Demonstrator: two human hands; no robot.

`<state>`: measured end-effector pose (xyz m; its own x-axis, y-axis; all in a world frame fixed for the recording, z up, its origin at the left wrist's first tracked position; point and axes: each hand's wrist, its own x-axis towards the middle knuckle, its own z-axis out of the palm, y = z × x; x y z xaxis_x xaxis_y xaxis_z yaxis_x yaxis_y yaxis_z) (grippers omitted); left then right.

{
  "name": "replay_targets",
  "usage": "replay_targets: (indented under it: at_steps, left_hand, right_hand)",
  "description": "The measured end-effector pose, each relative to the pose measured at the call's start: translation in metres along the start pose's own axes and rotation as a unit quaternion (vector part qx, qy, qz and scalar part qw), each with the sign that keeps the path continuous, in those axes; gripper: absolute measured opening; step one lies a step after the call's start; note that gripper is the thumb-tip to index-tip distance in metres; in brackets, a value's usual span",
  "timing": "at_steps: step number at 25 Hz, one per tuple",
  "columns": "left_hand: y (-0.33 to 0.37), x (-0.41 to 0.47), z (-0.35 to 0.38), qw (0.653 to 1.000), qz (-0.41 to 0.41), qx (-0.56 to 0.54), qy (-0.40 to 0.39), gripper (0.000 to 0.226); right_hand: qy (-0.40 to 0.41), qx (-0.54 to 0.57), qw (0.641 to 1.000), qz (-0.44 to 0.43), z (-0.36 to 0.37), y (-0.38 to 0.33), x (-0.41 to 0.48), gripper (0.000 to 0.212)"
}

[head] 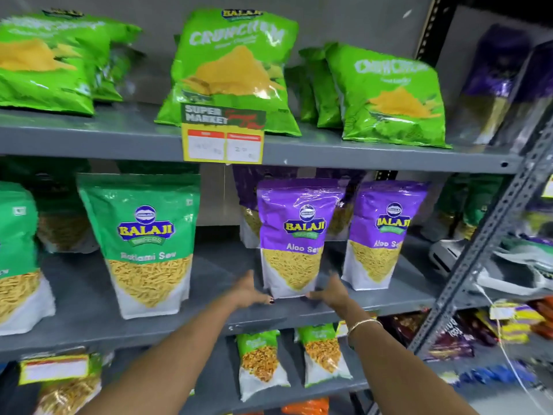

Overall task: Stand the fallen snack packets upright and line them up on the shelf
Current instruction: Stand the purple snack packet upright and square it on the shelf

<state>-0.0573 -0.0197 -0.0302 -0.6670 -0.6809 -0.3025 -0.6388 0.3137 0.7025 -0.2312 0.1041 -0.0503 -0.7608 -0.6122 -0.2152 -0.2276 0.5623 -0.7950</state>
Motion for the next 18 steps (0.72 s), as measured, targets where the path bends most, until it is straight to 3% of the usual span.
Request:
replay_targets:
  at_steps: [1, 3, 5, 9, 18]
  left_hand:
    - [0.007, 0.006, 0.015, 0.998, 0.002, -0.062, 0.018, 0.082]
    - [0.014, 0.019, 0.038, 0.987, -0.017, -0.138, 0.084, 0.081]
    - [0.012, 0.026, 0.049, 0.975, -0.034, -0.174, 0.135, 0.075]
    - [0.011, 0.017, 0.041, 0.958, -0.039, -0.204, 0.196, 0.058]
    - [-0.012, 0.014, 0.024, 0.962, -0.030, -0.173, 0.209, 0.055]
  right_hand:
    - [-0.019, 0.003, 1.000, -0.016, 0.004, 0.019, 0.027, 0.117]
    - [-0.046, 0.013, 0.998, -0.047, 0.008, 0.029, 0.049, 0.096]
    - [-0.057, 0.035, 0.995, -0.070, 0.004, 0.010, 0.033, 0.073]
    - [-0.064, 0.060, 0.993, -0.077, 0.007, -0.002, 0.021, 0.051]
    - [-0.076, 0.054, 0.993, -0.078, 0.024, -0.012, 0.006, 0.052]
